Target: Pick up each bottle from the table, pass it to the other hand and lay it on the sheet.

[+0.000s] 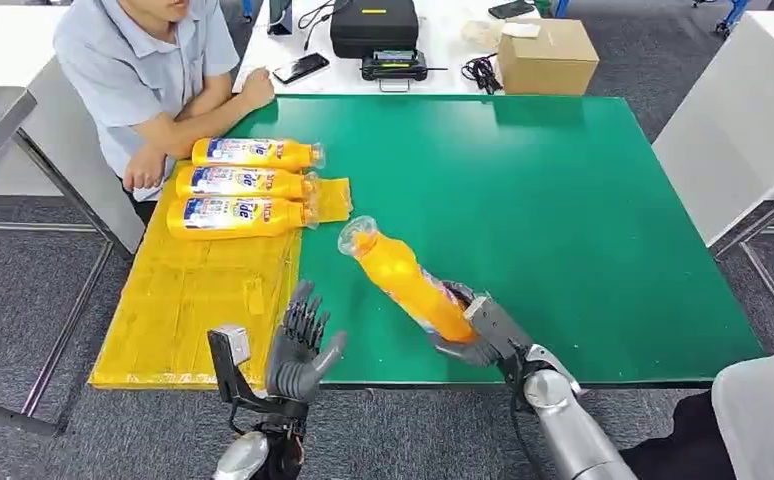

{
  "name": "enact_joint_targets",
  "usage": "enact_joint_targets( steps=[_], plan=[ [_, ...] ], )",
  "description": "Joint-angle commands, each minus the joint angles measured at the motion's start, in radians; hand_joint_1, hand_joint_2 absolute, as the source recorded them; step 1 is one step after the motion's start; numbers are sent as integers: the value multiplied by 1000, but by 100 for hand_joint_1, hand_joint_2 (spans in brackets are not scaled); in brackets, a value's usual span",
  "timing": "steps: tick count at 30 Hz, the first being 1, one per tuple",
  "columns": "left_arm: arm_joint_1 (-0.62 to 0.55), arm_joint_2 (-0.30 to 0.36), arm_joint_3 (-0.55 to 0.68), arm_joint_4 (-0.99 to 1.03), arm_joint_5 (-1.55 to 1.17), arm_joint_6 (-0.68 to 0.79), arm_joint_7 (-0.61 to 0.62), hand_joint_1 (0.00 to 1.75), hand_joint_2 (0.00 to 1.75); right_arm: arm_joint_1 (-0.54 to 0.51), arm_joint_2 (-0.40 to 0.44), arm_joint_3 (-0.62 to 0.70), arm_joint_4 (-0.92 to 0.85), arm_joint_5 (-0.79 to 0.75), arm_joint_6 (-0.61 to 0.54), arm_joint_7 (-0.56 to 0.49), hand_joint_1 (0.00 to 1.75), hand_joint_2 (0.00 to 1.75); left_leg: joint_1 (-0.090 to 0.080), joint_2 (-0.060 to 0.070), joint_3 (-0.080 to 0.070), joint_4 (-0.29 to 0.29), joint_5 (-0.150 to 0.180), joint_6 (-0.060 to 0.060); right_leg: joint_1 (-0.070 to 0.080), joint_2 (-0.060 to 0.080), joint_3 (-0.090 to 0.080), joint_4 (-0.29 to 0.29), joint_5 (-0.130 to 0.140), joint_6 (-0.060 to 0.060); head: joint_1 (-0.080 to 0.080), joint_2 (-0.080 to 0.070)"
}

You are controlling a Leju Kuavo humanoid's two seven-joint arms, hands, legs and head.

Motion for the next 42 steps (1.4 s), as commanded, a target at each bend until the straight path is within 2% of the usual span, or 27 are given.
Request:
enact_joint_targets(
  steps=[1, 9, 21, 23, 27, 28, 32, 34, 37, 38, 40, 42],
  plan=[
    [-83, 29, -52, 156, 1, -7, 18, 0, 175, -28, 9, 76, -8, -8, 11, -8, 175, 175, 0, 2, 3, -1, -1, -1, 0, 1, 3, -1, -1, -1, 0, 0],
    [-144, 7, -64, 201, -13, 25, -56, 0, 175, -47, 22, 173, 14, 5, -20, -1, 175, 175, 0, 2, 3, 0, -2, -2, 1, 1, 3, 0, -2, -3, 0, 0],
    [-153, 8, -72, 189, -20, 29, -49, 0, 175, -60, 34, 219, 46, 29, -42, 9, 175, 175, 0, 2, 0, 0, -1, -1, 0, 1, 0, 0, 0, -1, 0, 0],
    [-159, 6, -77, 192, -19, 18, -49, 0, 175, -73, 39, 234, 69, 35, -54, 17, 162, 175, 0, 2, 1, -1, -1, -2, 0, 2, 1, 0, -1, -2, 0, 0],
    [-166, 3, -92, 183, -29, 13, -40, 0, 175, -89, 45, 250, 107, 33, -76, 25, 162, 175, 0, 2, 1, 0, -1, -1, 0, 2, 0, 0, -1, -2, 0, 0],
    [-165, 5, -96, 180, -27, 4, -36, 0, 175, -91, 47, 250, 114, 33, -84, 27, 168, 175, 0, 2, 2, 0, -2, -2, 1, 2, 1, 0, -1, -2, 0, 0],
    [-170, 1, -104, 195, -22, 0, -21, 0, 175, -103, 50, 258, 129, 51, -121, 42, 164, 175, 0, 3, 3, 0, -2, -2, 1, 2, 2, 0, -2, -2, 0, 0],
    [-175, -2, -96, 202, -15, 3, -19, 0, 175, -106, 54, 268, 131, 67, -133, 46, 173, 175, 0, 3, 2, 0, -2, -2, 0, 2, 1, 0, -1, -2, 0, 0],
    [-177, 1, -83, 200, -5, -3, -22, 0, 175, -103, 56, 286, 131, 84, -142, 51, 164, 175, 0, 2, 0, 0, -1, -1, 0, 1, -1, 0, -1, -2, 0, 0],
    [-173, 1, -72, 193, 7, -10, -21, 171, 175, -101, 59, 288, 135, 84, -144, 50, 161, 175, 0, 2, 2, 0, -2, -2, 1, 1, 1, 0, -1, -2, 0, 0],
    [-162, -1, -50, 180, 56, -45, 4, 175, 175, -102, 63, 290, 145, 85, -147, 52, 127, 175, 1, 2, 2, 0, -2, -2, 1, 1, 1, 0, -1, -3, 0, 0],
    [-154, 3, -37, 168, 96, -77, 31, 175, 175, -108, 67, 296, 162, 94, -155, 57, 134, 175, 1, 3, 3, 0, -2, -2, 1, 2, 2, 0, -2, -3, 0, 0]
  ],
)
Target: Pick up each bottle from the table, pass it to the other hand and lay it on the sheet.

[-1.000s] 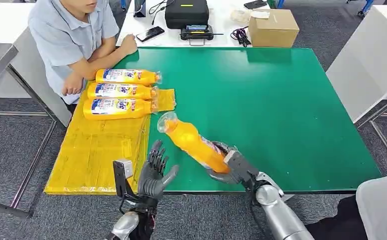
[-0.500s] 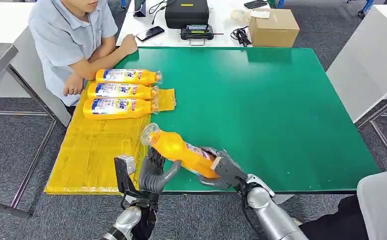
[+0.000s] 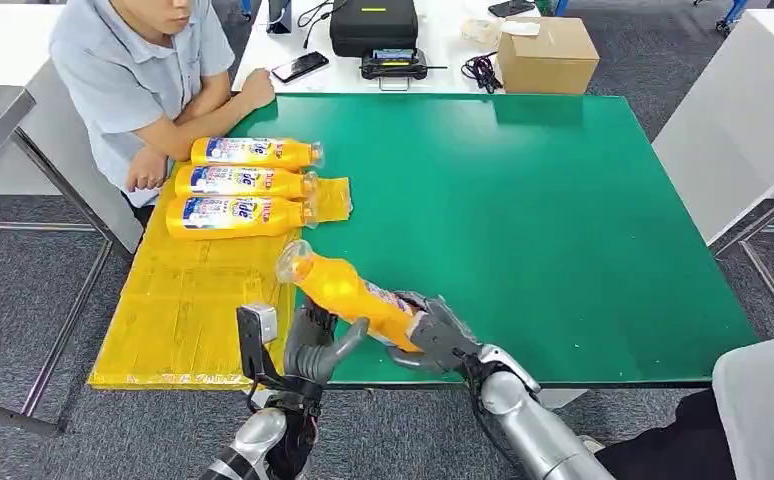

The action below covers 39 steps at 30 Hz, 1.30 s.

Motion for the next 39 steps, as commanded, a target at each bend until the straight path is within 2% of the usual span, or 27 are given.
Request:
enact_joint_targets(
  steps=[1, 4, 6, 8, 11, 15, 16, 18, 19, 20, 21, 27, 33, 35, 37, 39],
  plan=[
    [-21, 15, 33, 28, 97, -76, 57, 175, 175, -53, 17, 61, 112, 14, -17, 14, 134, 175, 1, 3, 4, -1, -1, -1, 1, 2, 3, -1, -1, -2, 0, 0],
    [-14, 16, 39, 15, 118, -87, 69, 175, 175, -61, 19, 71, 127, 34, -35, 13, 138, 175, 0, 2, 2, -1, -1, -1, 0, 2, 2, -1, 0, -1, 0, 0],
    [-10, 14, 45, 12, 142, -96, 86, 175, 175, -71, 22, 84, 142, 57, -56, 11, 157, 175, 0, 2, 2, 0, -1, -1, 1, 2, 2, 0, 0, -1, 0, 0],
    [0, 1, 59, 4, 162, -101, 88, 175, 175, -78, 27, 91, 148, 64, -59, 8, 164, 175, 0, 2, 3, 0, -1, -1, 1, 2, 2, 0, 0, -1, 0, 0],
    [23, -9, 57, -41, 172, -118, 91, 175, 175, -82, 25, 108, 146, 76, -55, -4, 161, 175, 1, 3, 4, 0, -3, -2, 1, 2, 4, 0, -2, -2, 0, 0],
    [2, 25, 41, -41, 189, -176, 97, 175, 175, -92, 29, 111, 148, 72, -47, -5, 166, 175, 0, 2, 2, 0, -1, -1, 0, 1, 2, 0, -1, -2, 0, 0],
    [1, 29, 39, -44, 190, -183, 97, 175, 175, -93, 29, 110, 151, 68, -43, -3, 162, 175, 1, 3, 4, 0, -2, -2, 1, 2, 4, 1, -2, -2, 0, 0],
    [3, 34, 27, -61, 157, -172, 70, 175, 175, -93, 28, 106, 157, 67, -46, 1, 129, 175, 1, 2, 4, 0, -2, -2, 1, 1, 4, 0, -2, -3, 0, 0],
    [3, 34, 27, -61, 157, -172, 70, 175, 175, -93, 28, 106, 157, 67, -46, 1, 129, 175, 0, 2, 3, 0, -2, -2, 1, 1, 2, 1, -1, -2, 0, 0],
    [3, 31, 22, -65, 146, -161, 64, 175, 175, -90, 29, 101, 158, 63, -50, 2, 79, 175, 0, 1, 2, 0, -1, -1, 1, 1, 2, 0, -1, -1, 0, 0],
    [3, 32, 20, -67, 132, -148, 53, 175, 175, -88, 31, 95, 157, 59, -57, 5, 0, 175, 1, 2, 4, 1, -2, -2, 1, 1, 4, 0, -2, -2, 0, 0],
    [5, 43, 3, -99, -19, -34, -42, 175, 175, -51, 21, 52, 104, 44, -97, 18, 0, 175, 0, 0, 2, 0, -1, -1, 0, 0, 2, 0, -1, -1, 0, 0],
    [28, 54, 24, -167, -44, -27, -40, 175, 175, -41, 15, 17, 96, 52, -129, 27, 0, 175, 0, 1, 5, 0, -2, -2, 1, 0, 4, 0, -2, -3, 0, 0],
    [28, 54, 24, -167, -44, -27, -40, 175, 175, -41, 15, 17, 96, 52, -129, 27, 0, 175, 0, 1, 2, 0, -1, -1, 0, 0, 1, 0, -1, -1, 0, 0],
    [28, 61, 17, -175, -134, 38, -70, 175, 175, -33, 17, 9, 93, 62, -141, 25, 0, 175, 0, 1, 2, -1, -1, -1, 0, 1, 2, 0, -1, -2, 0, 0],
    [8, 73, -2, -131, -484, 301, -114, 175, 175, 0, 11, -25, 74, 84, -171, 17, 0, 175, 0, 0, 3, -1, -1, -1, 1, -1, 3, -1, -2, -2, 0, 0]
  ],
)
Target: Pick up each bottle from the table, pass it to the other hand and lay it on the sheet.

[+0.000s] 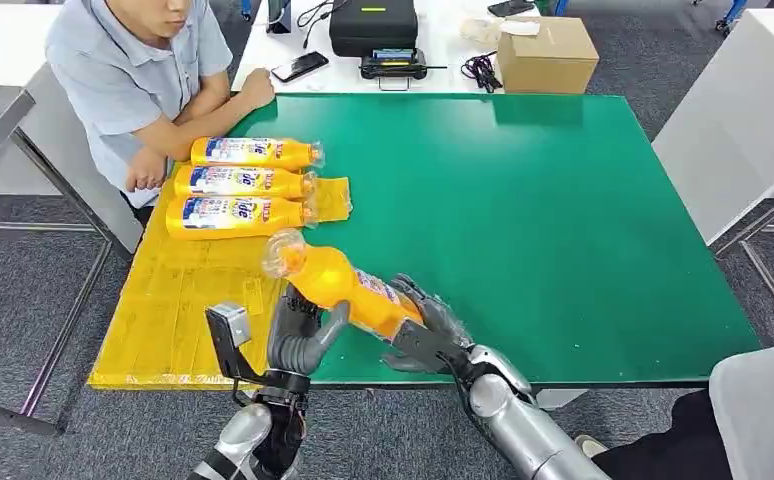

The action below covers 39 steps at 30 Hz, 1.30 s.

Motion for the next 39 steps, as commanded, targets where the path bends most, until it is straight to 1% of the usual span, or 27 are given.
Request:
enact_joint_targets(
  steps=[1, 2, 3, 4, 8, 9, 10, 11, 15, 16, 18, 19, 20, 21, 22, 23, 24, 25, 26, 27, 28, 30, 32, 36, 37, 38, 39],
  plan=[
    [-32, 46, -12, 35, -580, 387, -82, 175, 175, 34, -8, -73, -5, 37, -46, -13, 0, 175, 0, -1, 3, -1, -1, -1, 0, -1, 3, -1, -1, -1, 0, 0],
    [-12, 6, 103, 46, -789, 385, -89, 175, 175, 34, -7, -82, -4, 41, -43, -21, 0, 175, 0, -1, 5, -1, -1, -2, 1, -2, 5, -1, -2, -2, 0, 0],
    [5, -40, 247, 44, -1031, 387, -94, 175, 175, 30, -2, -92, 1, 49, -42, -32, 0, 175, 0, 0, 4, -1, -1, -1, 0, 0, 3, -1, -1, -2, 0, 0],
    [5, -47, 276, 49, -1094, 387, -85, 175, 175, 28, 0, -97, 3, 50, -42, -35, 0, 175, 1, 1, 6, -1, -2, -2, 1, 0, 5, -1, -2, -2, 0, 0],
    [-1, -46, 316, 59, -1153, 387, -76, 175, 175, 25, 6, -113, 3, 50, -37, -35, 0, 175, 0, 2, 3, -1, -1, -1, 0, 2, 3, -1, -1, -1, 0, 0],
    [9, -58, 364, 30, -1270, 387, -69, 175, 175, 31, 6, -121, -5, 50, -35, -39, 0, 175, 0, 3, 6, 0, -2, -2, 0, 2, 5, 0, -2, -2, 0, 0],
    [17, -75, 407, 4, -1355, 387, -75, 175, 175, 32, 6, -123, -7, 51, -33, -42, 0, 175, 1, 4, 4, 0, -2, -1, 1, 2, 3, 0, -1, -2, 0, 0],
    [24, -103, 481, -22, -1476, 387, -86, 175, 175, 32, 8, -132, -7, 49, -24, -47, 0, 175, 0, 3, 2, 0, -1, -1, 0, 1, 1, 0, 0, -2, 0, 0],
    [22, -100, 491, -24, -1495, 387, -90, 175, 175, 33, 9, -136, -4, 49, -22, -49, 0, 175, 0, 1, 3, 0, -1, -1, 0, 0, 2, 0, -1, -2, 0, 0],
    [22, -99, 507, -29, -1578, 387, -62, 175, 175, 34, 10, -142, -2, 49, -19, -50, 0, 175, 1, 2, 5, 0, -2, -1, 1, 1, 4, 0, -2, -2, 0, 0],
    [9, -38, 469, -8, -1791, 387, 93, 175, 175, 38, 12, -157, -1, 51, -11, -57, 0, 175, 0, 3, 3, 0, -1, -1, 0, 1, 2, 0, -1, -2, 0, 0],
    [-3, 5, 433, 21, -1859, 387, 170, 175, 175, 39, 12, -163, 0, 51, -8, -59, 0, 175, 0, 3, 4, -1, -1, -1, 1, 1, 3, 0, -1, -2, 0, 0],
    [-19, 56, 387, 40, -1944, 387, 285, 175, 175, 38, 12, -171, 5, 52, -1, -64, 0, 175, 0, 1, 3, -1, 0, -1, 0, 0, 2, 0, -1, -2, 0, 0],
    [-31, 79, 359, 69, -1973, 387, 343, 175, 175, 37, 13, -175, 10, 54, 2, -66, 0, 175, 0, 1, 6, -2, -1, -2, 0, 0, 5, -1, -2, -3, 0, 0],
    [-65, 122, 321, 145, -2011, 387, 426, 175, 175, 36, 14, -183, 16, 54, 4, -66, 0, 175, 0, 0, 4, -2, 0, -1, 0, 0, 3, -1, 0, -2, 0, 0],
    [-87, 144, 273, 178, -2011, 387, 487, 175, 175, 32, 15, -186, 22, 57, 8, -69, 0, 175, 0, 1, 6, -2, -1, -2, 1, 1, 5, -1, -1, -3, 0, 0],
    [-97, 144, 276, 197, -2011, 387, 503, 175, 175, 32, 16, -187, 24, 58, 9, -70, 0, 175, 0, 1, 5, -2, 0, -2, 0, 0, 4, -1, -1, -2, 0, 0],
    [-137, 171, 217, 271, -2011, 387, 571, 175, 175, 31, 20, -193, 28, 62, 14, -73, 0, 175, 0, 1, 3, -2, 1, -1, 0, -1, 2, 0, 0, -2, 0, 0],
    [-157, 175, 206, 309, -2011, 387, 599, 175, 175, 30, 22, -196, 28, 63, 16, -73, 0, 175, 1, 0, 5, -2, 0, -2, 1, -2, 4, 0, -1, -3, 0, 0],
    [-177, 191, 175, 334, -2011, 381, 632, 175, 175, 31, 23, -198, 27, 65, 18, -74, 0, 175, 1, 0, 3, -1, 1, -1, 1, -2, 2, 0, -1, -2, 0, 0],
    [-189, 194, 159, 352, -2011, 374, 656, 175, 175, 31, 25, -200, 24, 65, 20, -74, 0, 175, 1, -1, 4, -1, 0, -2, 1, -3, 4, 0, -1, -3, 0, 0],
    [-189, 194, 159, 352, -2011, 374, 656, 175, 175, 31, 25, -200, 24, 65, 20, -74, 0, 175, 1, -2, 5, -1, 1, -2, 1, -3, 5, 0, -2, -3, 0, 0],
    [-218, 212, 109, 392, -2011, 377, 719, 175, 175, 40, 28, -202, -2, 72, 22, -81, 0, 175, 1, 1, 5, 0, 0, -2, 1, 1, 5, 0, -2, -2, 0, 0],
    [-215, 192, 140, 412, -1999, 372, 687, 169, 175, 53, 28, -199, -41, 78, 19, -86, 0, 175, 0, 0, 2, -1, 1, -2, 0, -1, 2, 1, -1, -2, 0, 0],
    [-216, 183, 150, 424, -1996, 361, 657, 157, 175, 57, 27, -198, -53, 78, 21, -86, 0, 175, 1, 1, 4, 0, -1, -3, 1, 0, 4, 1, -2, -3, 0, 0],
    [-215, 169, 171, 432, -1978, 356, 629, 134, 175, 59, 25, -196, -61, 80, 24, -87, 0, 175, 0, 0, 2, 0, 1, -2, 0, 0, 2, 1, -1, -2, 0, 0],
    [-215, 166, 173, 436, -1977, 356, 623, 134, 175, 60, 24, -196, -66, 80, 24, -87, 0, 175, 1, 0, 5, 0, 0, -2, 1, 0, 4, 1, -2, -3, 0, 0]
  ],
)
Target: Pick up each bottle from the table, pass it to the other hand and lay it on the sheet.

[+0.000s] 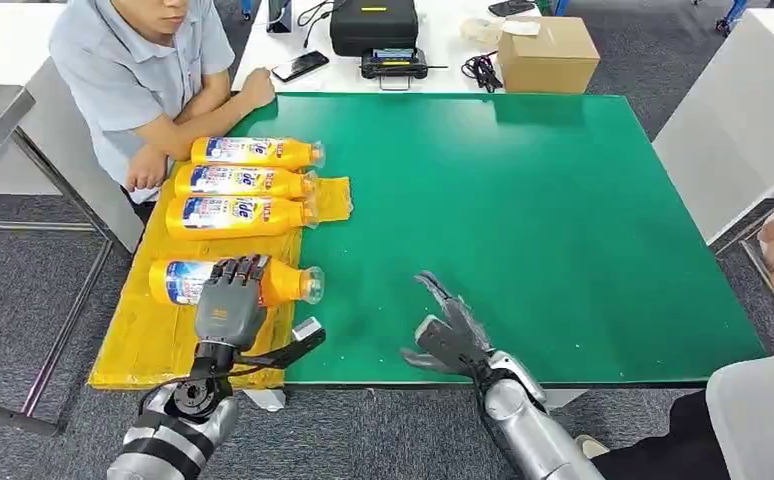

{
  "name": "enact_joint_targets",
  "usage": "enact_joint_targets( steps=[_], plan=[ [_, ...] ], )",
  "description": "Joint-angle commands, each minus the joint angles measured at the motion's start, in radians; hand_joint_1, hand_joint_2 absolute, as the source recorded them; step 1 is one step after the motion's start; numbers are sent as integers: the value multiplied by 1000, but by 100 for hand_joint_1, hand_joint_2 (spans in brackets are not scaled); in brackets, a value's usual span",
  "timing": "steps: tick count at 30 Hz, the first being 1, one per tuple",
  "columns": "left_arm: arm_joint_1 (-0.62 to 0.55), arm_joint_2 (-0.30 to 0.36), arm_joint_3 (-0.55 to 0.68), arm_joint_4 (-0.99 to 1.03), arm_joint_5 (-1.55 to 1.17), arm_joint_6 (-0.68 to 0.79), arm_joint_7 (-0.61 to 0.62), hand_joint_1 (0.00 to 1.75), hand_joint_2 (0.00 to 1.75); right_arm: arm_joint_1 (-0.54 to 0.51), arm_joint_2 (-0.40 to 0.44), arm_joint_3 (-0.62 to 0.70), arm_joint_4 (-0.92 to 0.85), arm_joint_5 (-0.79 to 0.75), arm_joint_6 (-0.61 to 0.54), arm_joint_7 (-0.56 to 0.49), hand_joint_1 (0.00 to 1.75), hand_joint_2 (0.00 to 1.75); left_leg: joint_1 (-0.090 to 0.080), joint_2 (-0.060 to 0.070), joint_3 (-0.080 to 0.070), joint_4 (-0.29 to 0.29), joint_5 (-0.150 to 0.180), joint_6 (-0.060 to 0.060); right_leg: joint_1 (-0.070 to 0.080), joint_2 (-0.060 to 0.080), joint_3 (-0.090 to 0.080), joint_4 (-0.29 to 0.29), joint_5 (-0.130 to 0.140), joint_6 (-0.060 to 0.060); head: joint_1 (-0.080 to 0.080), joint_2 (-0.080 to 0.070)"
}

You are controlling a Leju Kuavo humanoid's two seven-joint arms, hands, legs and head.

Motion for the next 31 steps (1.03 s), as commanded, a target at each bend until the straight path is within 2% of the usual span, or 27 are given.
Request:
enact_joint_targets(
  steps=[1, 6, 7, 8, 9, 10, 12, 23, 31],
  plan=[
    [-72, 14, -26, 162, 28, -20, -73, 134, 175, 0, 5, -17, -37, 4, 10, -3, 0, 175, 1, -1, 4, 0, -1, -1, 1, -1, 4, 0, -2, -2, 1, 0],
    [-72, 14, -26, 162, 28, -20, -73, 134, 175, 0, 5, -17, -37, 4, 10, -3, 0, 175, 1, 0, 5, 1, -3, -2, 1, -1, 5, 1, -3, -3, 0, 0],
    [-73, 13, -25, 164, 27, -23, -76, 70, 175, -1, 3, -17, -36, 5, 11, -3, 0, 175, 1, 0, 4, 0, -1, -2, 1, 0, 3, 0, -1, -2, 0, 0],
    [-74, 8, -22, 172, 35, -31, -92, 49, 175, -3, 3, -17, -35, 5, 12, -3, 0, 175, 0, 0, 2, 0, -1, -1, 1, 0, 2, 0, -1, -1, 0, 0],
    [-76, 4, -20, 180, 41, -38, -100, 37, 175, -6, 2, -16, -35, 6, 13, -3, 0, 175, 0, 1, 4, 0, -1, -1, 1, 0, 3, 0, -2, -2, 0, 0],
    [-80, 0, -21, 193, 46, -46, -111, 7, 175, -9, 1, -17, -33, 7, 14, -3, 0, 175, 0, 1, 3, 0, -1, -1, 1, 0, 3, 0, -1, -2, 0, 0],
    [-93, -12, -20, 224, 55, -73, -118, 0, 175, -16, 1, -18, -29, 8, 17, -2, 0, 175, 0, 0, 3, 0, -1, -1, 0, 0, 2, 0, -1, -1, 0, 0],
    [-131, -35, -20, 297, 105, -201, -123, 0, 175, -23, 1, -34, -15, 12, 25, 2, 0, 175, 1, 0, 4, 0, -1, -1, 1, 0, 4, 0, -1, -2, 0, 0],
    [-96, -25, -28, 236, 114, -132, -123, 0, 175, -16, 5, -40, -21, 26, 25, 4, 0, 175, 0, 1, 7, 0, -1, -1, 0, 1, 7, 0, -1, -2, 0, 0]
  ],
)
